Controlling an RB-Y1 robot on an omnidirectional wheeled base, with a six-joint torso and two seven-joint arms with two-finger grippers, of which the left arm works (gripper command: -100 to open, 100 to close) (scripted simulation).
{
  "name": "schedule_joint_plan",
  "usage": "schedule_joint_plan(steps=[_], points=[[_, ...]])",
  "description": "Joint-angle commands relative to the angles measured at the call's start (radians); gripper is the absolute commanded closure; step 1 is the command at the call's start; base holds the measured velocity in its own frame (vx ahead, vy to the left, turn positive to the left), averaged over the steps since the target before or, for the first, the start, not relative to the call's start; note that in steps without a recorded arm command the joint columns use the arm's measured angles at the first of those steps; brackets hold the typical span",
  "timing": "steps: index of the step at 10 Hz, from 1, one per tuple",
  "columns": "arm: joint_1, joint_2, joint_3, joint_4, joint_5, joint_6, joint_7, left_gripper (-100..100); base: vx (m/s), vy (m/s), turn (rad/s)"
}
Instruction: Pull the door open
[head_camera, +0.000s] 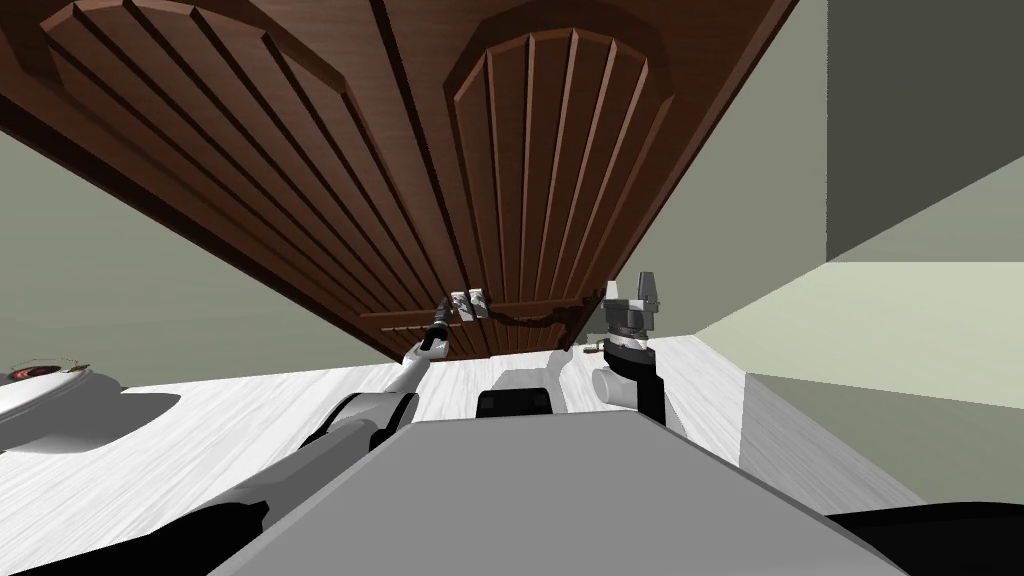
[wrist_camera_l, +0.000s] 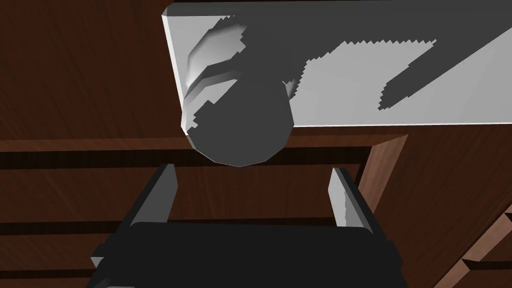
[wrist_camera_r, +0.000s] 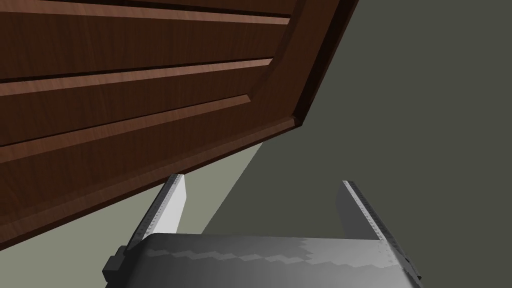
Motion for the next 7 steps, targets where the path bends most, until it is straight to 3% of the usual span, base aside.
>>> schedule_joint_plan(steps=[1, 6, 7], points=[[0.001, 0.001, 0.001, 0.001, 0.000, -0.002, 0.000, 100, -0.002, 0.001, 0.011], [0.001, 0.001, 0.001, 0.001, 0.000, -0.002, 0.000, 100, -0.008, 0.007, 0.000], [0.011, 0.014, 0.007, 0.005, 0.002, 0.000, 0.003, -100, -0.109, 0.070, 0.115]])
